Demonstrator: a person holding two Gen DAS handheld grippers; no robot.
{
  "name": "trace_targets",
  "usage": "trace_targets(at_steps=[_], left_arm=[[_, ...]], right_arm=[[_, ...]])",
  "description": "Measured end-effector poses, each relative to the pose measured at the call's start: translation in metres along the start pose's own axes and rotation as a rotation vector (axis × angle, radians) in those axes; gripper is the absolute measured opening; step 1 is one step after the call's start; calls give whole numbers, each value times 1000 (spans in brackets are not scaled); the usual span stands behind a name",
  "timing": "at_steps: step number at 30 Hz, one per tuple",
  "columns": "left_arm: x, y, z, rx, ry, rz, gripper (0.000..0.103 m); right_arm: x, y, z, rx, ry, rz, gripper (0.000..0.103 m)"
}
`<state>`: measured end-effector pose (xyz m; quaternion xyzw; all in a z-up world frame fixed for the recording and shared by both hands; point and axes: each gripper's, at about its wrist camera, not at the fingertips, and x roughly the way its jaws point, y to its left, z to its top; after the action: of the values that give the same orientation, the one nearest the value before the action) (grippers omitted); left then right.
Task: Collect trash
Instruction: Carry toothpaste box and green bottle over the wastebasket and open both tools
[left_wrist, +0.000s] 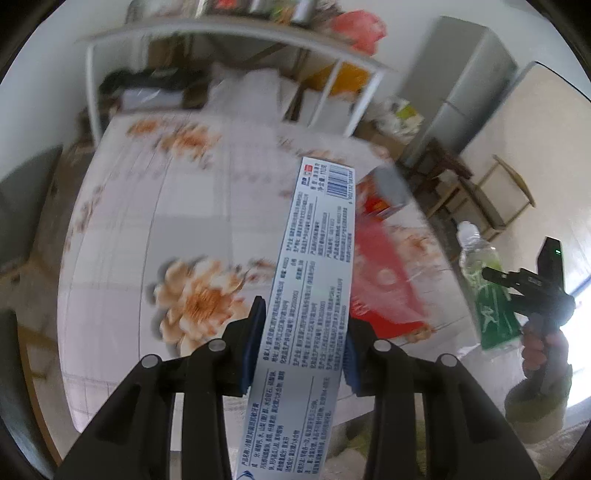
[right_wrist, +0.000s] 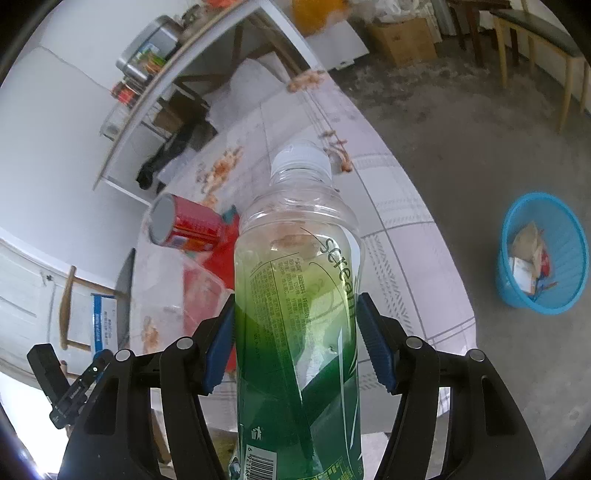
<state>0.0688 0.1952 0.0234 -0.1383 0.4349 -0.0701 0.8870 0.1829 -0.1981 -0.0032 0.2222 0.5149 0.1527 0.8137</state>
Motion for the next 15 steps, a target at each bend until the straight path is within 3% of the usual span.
trace_targets(at_steps=[5,10,13,15], left_arm=[[-23,-55,27,153,-92,-133,36],[-11,-130,54,321,-101,-313,36],[15,-186,65,426,-50,-403,36],[45,-227,72,464,35,-482,36]], right_arm=[[-40,-11,2,31,-103,24,59],[-107,-49,-8,114,-271,-45,59],[-135,-85,-23,194,-342,-113,60],[-142,-108,-33,248,-359,-144,60]])
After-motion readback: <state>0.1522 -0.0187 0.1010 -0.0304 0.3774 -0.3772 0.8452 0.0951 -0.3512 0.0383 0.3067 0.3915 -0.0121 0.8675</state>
